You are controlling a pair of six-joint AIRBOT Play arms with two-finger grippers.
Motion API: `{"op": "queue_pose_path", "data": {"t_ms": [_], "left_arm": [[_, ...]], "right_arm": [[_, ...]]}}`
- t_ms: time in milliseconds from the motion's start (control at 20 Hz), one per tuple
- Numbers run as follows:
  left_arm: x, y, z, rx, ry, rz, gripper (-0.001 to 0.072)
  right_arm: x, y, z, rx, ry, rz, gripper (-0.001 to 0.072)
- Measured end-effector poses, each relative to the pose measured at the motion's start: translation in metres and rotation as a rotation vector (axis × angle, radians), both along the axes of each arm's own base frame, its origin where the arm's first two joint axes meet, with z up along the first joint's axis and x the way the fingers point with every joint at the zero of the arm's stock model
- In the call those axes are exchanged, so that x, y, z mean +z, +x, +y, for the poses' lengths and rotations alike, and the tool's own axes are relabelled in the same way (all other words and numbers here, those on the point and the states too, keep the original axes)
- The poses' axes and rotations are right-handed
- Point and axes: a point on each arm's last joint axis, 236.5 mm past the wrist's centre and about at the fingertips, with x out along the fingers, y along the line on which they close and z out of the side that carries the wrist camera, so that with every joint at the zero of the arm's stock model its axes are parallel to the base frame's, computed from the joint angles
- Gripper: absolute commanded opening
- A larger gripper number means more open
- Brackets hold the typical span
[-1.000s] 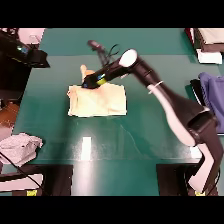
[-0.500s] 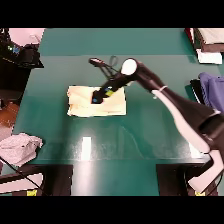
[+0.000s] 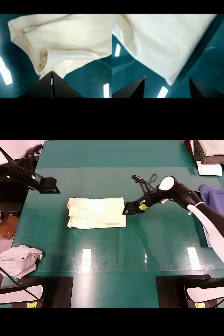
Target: Fold the shirts.
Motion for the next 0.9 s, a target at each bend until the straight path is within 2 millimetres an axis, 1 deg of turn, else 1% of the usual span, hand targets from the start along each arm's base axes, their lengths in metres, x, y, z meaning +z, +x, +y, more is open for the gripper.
{"op": "queue_pose_path", "data": {"t_ms": [100, 150, 250, 350, 400, 450, 500, 550, 600, 650, 700, 750, 850, 900], "left_arm": [[-0.015, -0.004, -0.001, 0.005, -0.009, 0.032, 0.0027], [-0.018, -0.004, -0.003, 0.004, -0.015, 0.035, 0.0027], [-0.021, -0.003, -0.007, -0.002, -0.033, 0.033, 0.0027], [-0.02, -0.002, -0.013, -0.011, -0.061, 0.025, 0.0027], [-0.019, -0.002, -0.015, -0.013, -0.07, 0.023, 0.0027], [-0.018, -0.001, -0.017, -0.016, -0.081, 0.018, 0.0027], [-0.018, -0.001, -0.019, -0.017, -0.088, 0.017, 0.0027], [-0.018, -0.001, -0.019, -0.018, -0.092, 0.015, 0.0027], [-0.017, -0.001, -0.021, -0.019, -0.098, 0.014, 0.0027], [-0.017, -0.001, -0.021, -0.021, -0.101, 0.014, 0.0027], [-0.017, -0.001, -0.022, -0.022, -0.102, 0.014, 0.0027], [-0.017, -0.002, -0.022, -0.022, -0.104, 0.015, 0.0027], [-0.017, -0.004, -0.023, -0.028, -0.108, 0.024, 0.0027], [-0.017, -0.005, -0.023, -0.033, -0.107, 0.028, 0.0027]], "right_arm": [[-0.011, 0.005, -0.01, -0.099, 0.046, 0.049, 0.0623], [-0.018, 0.006, -0.01, -0.131, 0.067, 0.076, 0.0623], [-0.028, 0.013, -0.004, -0.183, 0.127, 0.107, 0.0619], [-0.034, 0.018, 0.011, -0.206, 0.185, 0.13, 0.0616], [-0.035, 0.021, 0.022, -0.204, 0.209, 0.135, 0.0604], [-0.037, 0.024, 0.033, -0.2, 0.227, 0.136, 0.0572], [-0.038, 0.027, 0.046, -0.193, 0.245, 0.136, 0.0568], [-0.039, 0.029, 0.059, -0.182, 0.262, 0.137, 0.0484], [-0.04, 0.031, 0.072, -0.17, 0.274, 0.134, 0.0372], [-0.042, 0.032, 0.085, -0.153, 0.281, 0.131, 0.0286], [-0.041, 0.033, 0.099, -0.135, 0.297, 0.125, 0.0114], [-0.038, 0.033, 0.111, -0.113, 0.311, 0.112, 0.0016], [-0.034, 0.033, 0.13, -0.052, 0.324, 0.07, 0.0011], [-0.027, 0.035, 0.137, -0.03, 0.336, 0.041, 0.0011]]}}
